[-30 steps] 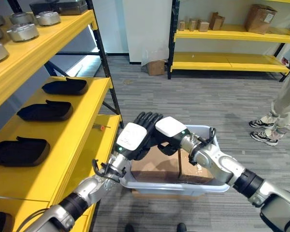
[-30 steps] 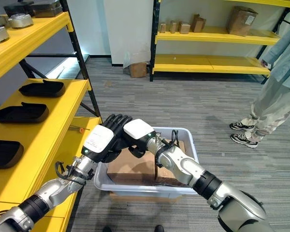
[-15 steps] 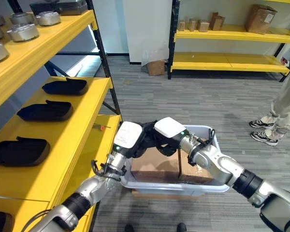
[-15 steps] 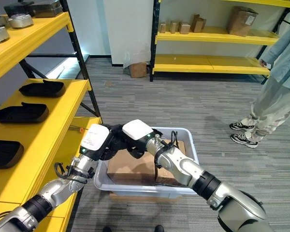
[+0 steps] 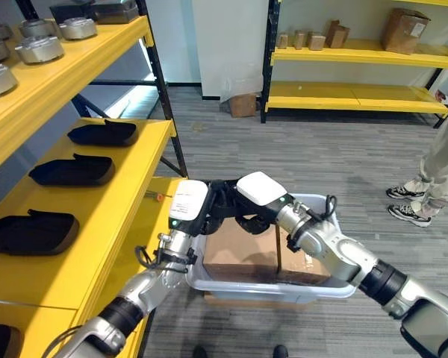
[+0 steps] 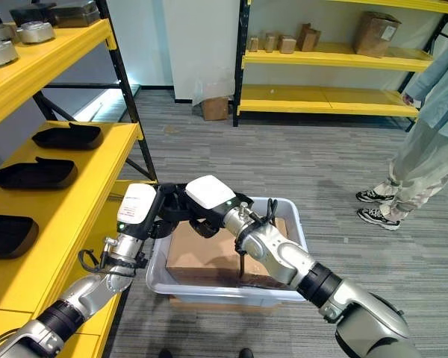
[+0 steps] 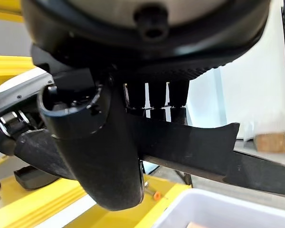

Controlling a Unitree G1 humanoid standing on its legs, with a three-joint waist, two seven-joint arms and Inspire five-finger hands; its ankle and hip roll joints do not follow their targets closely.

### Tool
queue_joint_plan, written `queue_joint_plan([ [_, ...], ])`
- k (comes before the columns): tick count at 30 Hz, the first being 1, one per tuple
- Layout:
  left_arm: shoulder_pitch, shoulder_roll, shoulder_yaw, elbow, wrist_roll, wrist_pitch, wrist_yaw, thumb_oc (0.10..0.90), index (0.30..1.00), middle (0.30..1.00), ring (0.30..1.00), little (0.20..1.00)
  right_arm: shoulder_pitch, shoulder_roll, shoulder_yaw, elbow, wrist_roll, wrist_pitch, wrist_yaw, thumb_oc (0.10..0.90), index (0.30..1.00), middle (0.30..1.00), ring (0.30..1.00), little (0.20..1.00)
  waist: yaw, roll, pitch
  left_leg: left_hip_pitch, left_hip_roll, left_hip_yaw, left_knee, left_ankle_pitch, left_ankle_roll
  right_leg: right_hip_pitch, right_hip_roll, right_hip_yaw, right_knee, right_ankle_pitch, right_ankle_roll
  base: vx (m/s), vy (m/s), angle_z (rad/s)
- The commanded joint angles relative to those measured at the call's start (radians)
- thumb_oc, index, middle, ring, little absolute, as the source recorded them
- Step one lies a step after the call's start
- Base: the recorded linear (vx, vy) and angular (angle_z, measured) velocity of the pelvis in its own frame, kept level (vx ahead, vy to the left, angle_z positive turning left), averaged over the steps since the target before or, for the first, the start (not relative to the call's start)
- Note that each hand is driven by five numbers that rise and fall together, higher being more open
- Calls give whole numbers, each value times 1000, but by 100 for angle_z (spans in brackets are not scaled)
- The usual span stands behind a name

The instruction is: Move parts from the plastic box to the shelf.

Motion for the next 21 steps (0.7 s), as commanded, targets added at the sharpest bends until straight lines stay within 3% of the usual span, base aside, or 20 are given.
queue_joint_plan([
  [1, -152, -9, -2, -93, 28, -52, 65, 400, 300, 300, 300, 300, -174, 55, -63, -20, 109, 25, -59, 649, 649, 649, 649, 649, 28, -37, -61, 64, 34, -18, 4, -112, -18, 8, -29, 25, 57, -101, 25, 0, 0, 0],
  [2, -154, -7, -4, -94, 30, -51, 59, 400, 300, 300, 300, 300, -173, 59, -63, -15, 114, 31, -67, 900, 1000, 1000, 1000, 1000, 28, -37, -61, 64, 33, -19, 4, -113, -17, 8, -29, 25, 58, -101, 26, 0, 0, 0],
  [11, -144, 18, -20, -111, 46, -22, 24, 400, 300, 300, 300, 300, -129, 66, -117, -8, 154, 69, -100, 900, 1000, 1000, 1000, 1000, 26, -31, -63, 68, 18, -23, 5, -121, -8, 13, -40, 30, 54, -96, 35, -8, 30, 2],
  [21, -121, 73, -23, -96, 93, -28, -18, 400, 300, 300, 300, 300, -75, -34, -223, -37, 25, 88, -83, 900, 1000, 1000, 1000, 1000, 8, -29, -62, 71, 7, -15, 6, -127, 0, 11, -47, 39, 54, -88, 46, -9, 12, 1],
])
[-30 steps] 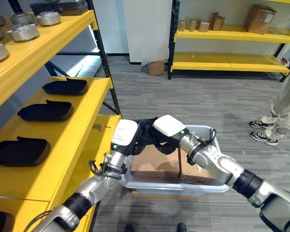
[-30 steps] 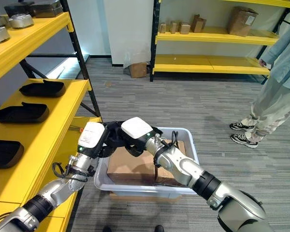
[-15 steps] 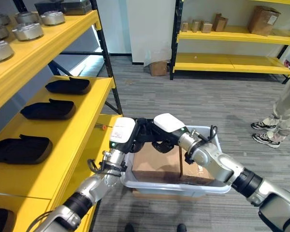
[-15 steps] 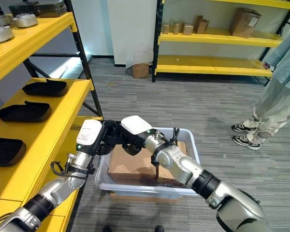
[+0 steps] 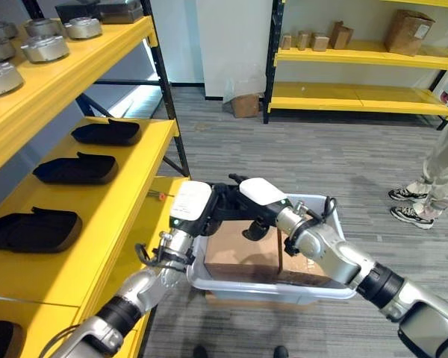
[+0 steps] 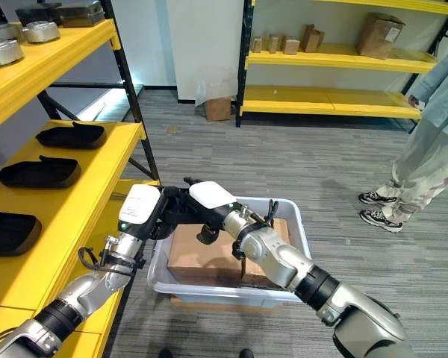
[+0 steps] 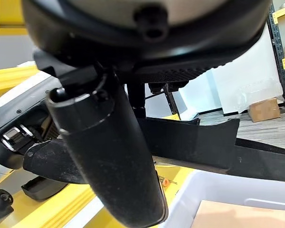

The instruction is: Move parts from the plastic box to the shelf.

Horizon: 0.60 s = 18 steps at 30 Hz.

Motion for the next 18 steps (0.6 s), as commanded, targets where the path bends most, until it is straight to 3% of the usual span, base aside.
queue_joint_plan([
  [1, -114, 56, -23, -63, 26, -65, 46, 400, 300, 300, 300, 300, -122, -48, -209, -16, -57, 30, -88, 900, 1000, 1000, 1000, 1000, 18, -29, -62, 74, 10, -3, 9, -122, -7, 7, -43, 51, 54, -85, 44, 0, 0, 0],
  [5, -103, 70, -23, -43, 25, -82, 42, 400, 300, 300, 300, 300, -136, -88, -221, -19, -74, 52, -57, 900, 1000, 1000, 1000, 1000, 14, -29, -64, 76, 9, -1, 6, -121, -7, 7, -41, 55, 49, -82, 45, 0, 0, 0],
  [11, -82, 85, -11, -24, 36, -95, 44, 400, 300, 300, 300, 300, -135, -131, -270, -1, -17, 105, -122, 900, 1000, 1000, 1000, 1000, 5, -31, -63, 78, 13, 7, 5, -118, -8, 5, -39, 58, 49, -78, 45, -7, 0, 0],
  [13, -62, 92, 7, -10, 46, -98, 57, 400, 300, 300, 300, 300, -127, -158, -368, -14, 123, 149, -225, 900, 1000, 1000, 1000, 1000, -6, -31, -64, 78, 14, 11, 3, -115, -11, 3, -37, 61, 43, -73, 46, -56, 10, 0],
  [15, -52, 97, 25, -6, 43, -98, 62, 400, 300, 300, 300, 300, -131, -177, -436, -45, 166, 199, -235, 900, 1000, 1000, 1000, 1000, -14, -31, -65, 80, 16, 15, 3, -115, -14, 2, -37, 64, 41, -71, 47, -7, 7, -2],
  [18, -38, 102, 44, -15, 43, -93, 59, 400, 300, 300, 300, 300, -126, -203, -503, -68, 219, 215, -270, 900, 1000, 1000, 1000, 1000, -20, -34, -67, 80, 17, 21, 2, -115, -16, 0, -35, 68, 39, -68, 48, -13, 7, -9],
])
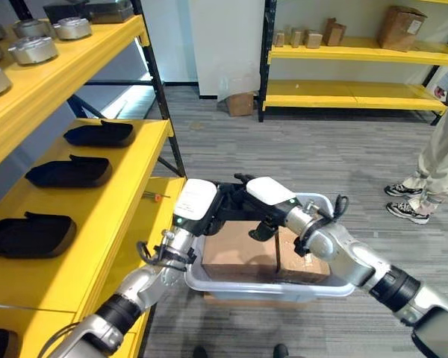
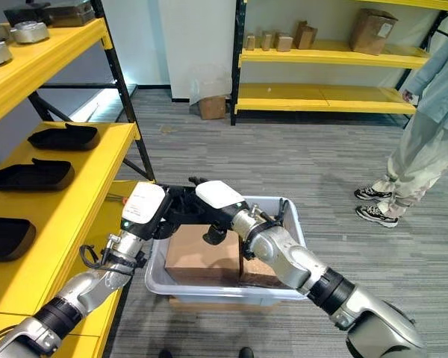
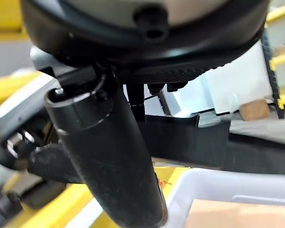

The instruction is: Move parts from the plastic box to the shelf.

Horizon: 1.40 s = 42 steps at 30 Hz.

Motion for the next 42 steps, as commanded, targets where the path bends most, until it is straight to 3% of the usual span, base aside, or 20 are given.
queue_joint_plan([
  [1, -16, 101, 21, 2, 26, -29, 56, 400, 300, 300, 300, 300, -162, -102, -427, 78, 65, 165, -300, 900, 1000, 1000, 1000, 1000, 12, -34, -68, 78, 17, 6, -1, -106, -20, 8, -35, 53, 39, -65, 46, -15, -9, -4],
  [3, 27, 118, 68, -16, 31, -28, 46, 400, 300, 300, 300, 300, -134, -175, -573, 8, 161, 149, -320, 900, 1000, 1000, 1000, 1000, -4, -39, -71, 77, 21, 18, 1, -106, -20, 1, -30, 60, 45, -69, 43, -8, -5, -4],
  [13, 93, 122, 129, -35, 45, -25, 36, 400, 300, 300, 300, 300, -10, -246, -752, -172, 294, 87, -289, 900, 1000, 1000, 1000, 1000, -41, -42, -74, 79, 26, 44, -2, -108, -24, -7, -28, 81, 45, -69, 43, 0, 7, -13],
  [19, 103, 127, 147, -50, 43, -12, 28, 400, 300, 300, 300, 300, 81, -225, -793, -253, 294, 56, -251, 900, 1000, 1000, 1000, 1000, -57, -38, -70, 84, 26, 54, -3, -119, -23, -7, -32, 92, 37, -68, 49, -3, 5, -4],
  [30, 108, 153, 162, -82, 67, -1, 19, 400, 300, 300, 300, 300, 220, -205, -839, -275, 251, 68, -199, 900, 1000, 1000, 1000, 1000, -71, -35, -64, 84, 26, 63, -4, -124, -22, -11, -36, 96, 35, -64, 56, -8, -16, 0],
  [37, 100, 179, 178, -131, 77, -9, 12, 400, 300, 300, 300, 300, 308, -146, -794, -261, 250, 76, -107, 900, 1000, 1000, 1000, 1000, -67, -25, -57, 81, 28, 61, -3, -123, -21, -12, -37, 88, 38, -69, 56, -13, -71, 0],
  [42, 129, 196, 213, -186, 73, -4, 4, 400, 300, 300, 300, 300, 381, -83, -737, -224, 276, 71, -105, 900, 1000, 1000, 1000, 1000, -56, -16, -49, 80, 31, 53, -2, -119, -22, -11, -33, 76, 44, -76, 50, -14, -107, 1],
])
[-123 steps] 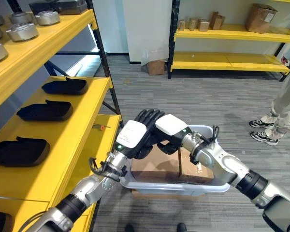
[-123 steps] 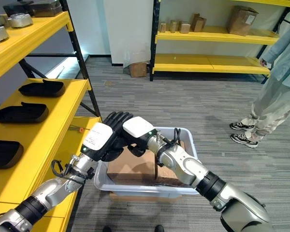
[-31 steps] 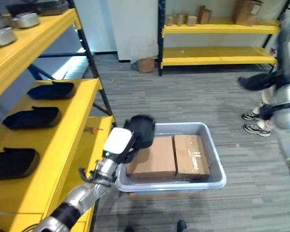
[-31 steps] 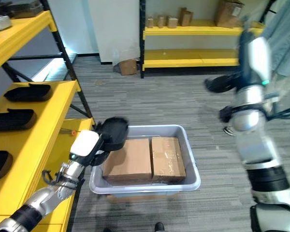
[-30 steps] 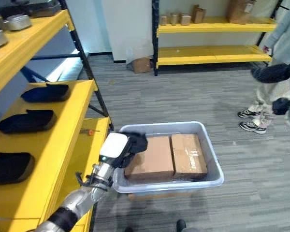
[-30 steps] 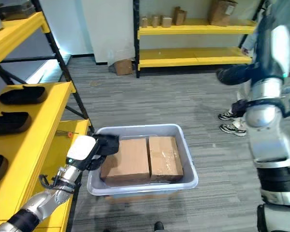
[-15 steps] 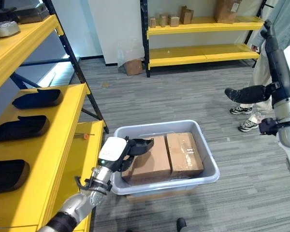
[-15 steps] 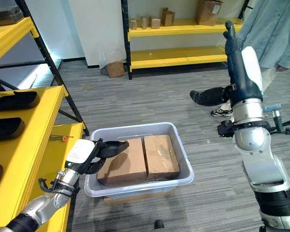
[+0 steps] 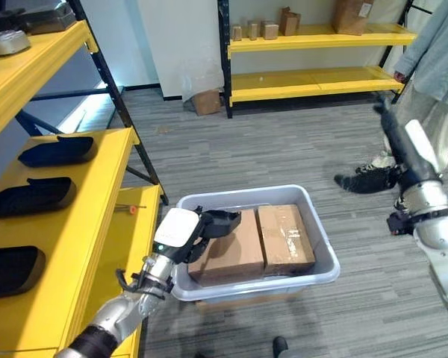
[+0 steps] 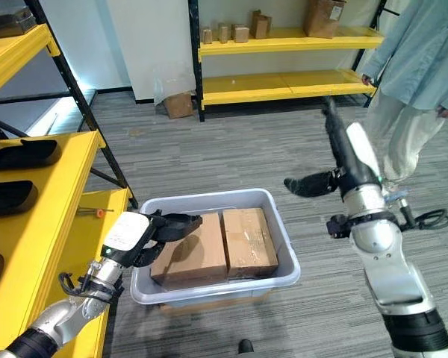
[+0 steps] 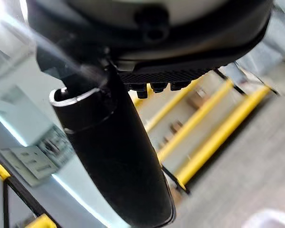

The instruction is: Move parts from the plastic box to the shelf.

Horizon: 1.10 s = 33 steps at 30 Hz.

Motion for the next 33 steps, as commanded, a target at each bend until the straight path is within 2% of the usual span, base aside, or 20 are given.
queue_joint_plan([
  [1, -113, 71, 153, -115, 1, -19, 69, 400, 300, 300, 300, 300, -69, -12, 11, 0, -8, -64, -22, 900, 1000, 1000, 1000, 1000, 23, -15, -52, 61, 39, -4, 3, -104, -16, 6, -22, 14, 53, -75, 34, -12, -136, -1],
  [8, -60, 103, 221, -185, -8, -9, 111, 400, 300, 300, 300, 300, -50, 47, 116, 102, 20, -71, -22, 900, 1000, 1000, 1000, 1000, 59, 2, -29, 44, 58, -34, 8, -84, -24, 0, -7, -27, 84, -104, 5, -41, -152, 5],
  [12, -45, 117, 254, -227, -16, 4, 119, 400, 300, 300, 300, 300, -81, 70, 169, 174, 39, -89, -39, 900, 1000, 1000, 1000, 1000, 86, 15, -17, 22, 75, -65, 12, -64, -41, -6, 11, -60, 104, -125, -18, -29, -147, 14],
  [17, 0, 110, 304, -286, -16, 30, 161, 400, 300, 300, 300, 300, -144, 85, 241, 244, 20, -101, -34, 900, 1000, 1000, 1000, 1000, 125, 38, 13, -45, 110, -105, 10, 2, -81, -27, 32, -109, 126, -149, -51, -38, -127, 23],
  [19, 23, 98, 323, -309, -10, 29, 167, 400, 300, 300, 300, 300, -145, 92, 249, 254, 22, -101, -42, 900, 1000, 1000, 1000, 1000, 128, 45, 22, -69, 123, -90, 9, 34, -92, -30, 35, -133, 129, -152, -56, -28, -39, 20],
  [21, 38, 86, 334, -330, -13, 10, 158, 400, 300, 300, 300, 300, -118, 94, 242, 243, 31, -103, -62, 900, 1000, 1000, 1000, 1000, 121, 49, 32, -96, 139, -18, 36, 78, -100, -26, 31, -187, 135, -154, -58, -65, -34, 27],
  [24, 55, 88, 340, -362, -14, -11, 154, 400, 300, 300, 300, 300, -71, 93, 220, 238, 51, -129, -100, 900, 1000, 1000, 1000, 1000, 108, 41, 38, -107, 142, 66, 110, 59, -86, -35, 16, -248, 157, -159, -66, -95, -19, 79],
  [26, 58, 89, 334, -372, -26, -15, 164, 400, 300, 300, 300, 300, -55, 95, 215, 249, 62, -149, -117, 900, 1000, 1000, 1000, 1000, 100, 29, 40, -105, 138, 108, 193, 17, -70, -42, 5, -273, 176, -168, -74, -82, 27, 77],
  [27, 53, 88, 328, -376, -33, -21, 169, 400, 300, 300, 300, 300, -43, 100, 211, 260, 74, -169, -139, 900, 1000, 1000, 1000, 1000, 95, 20, 34, -88, 129, 115, 237, -20, -70, -43, 2, -274, 180, -176, -72, -57, 53, 34],
  [30, 39, 87, 329, -402, -39, -50, 166, 400, 300, 300, 300, 300, -10, 121, 187, 278, 52, -203, -189, 900, 1000, 1000, 1000, 1000, 94, 11, 24, -65, 110, 111, 333, -44, -64, -49, 9, -285, 179, -165, -80, -89, 128, 37],
  [31, 34, 87, 330, -412, -42, -51, 164, 400, 300, 300, 300, 300, -7, 129, 182, 283, 61, -223, -206, 900, 1000, 1000, 1000, 1000, 93, 13, 14, -41, 93, 101, 329, -62, -58, -52, 13, -280, 171, -158, -77, -147, 205, 61],
  [33, 20, 90, 324, -410, -47, -68, 170, 400, 300, 300, 300, 300, -15, 145, 181, 289, 56, -240, -231, 900, 1000, 1000, 1000, 1000, 96, 15, 2, -32, 74, 110, 285, -46, -42, -58, 10, -287, 153, -130, -77, -133, 227, 41],
])
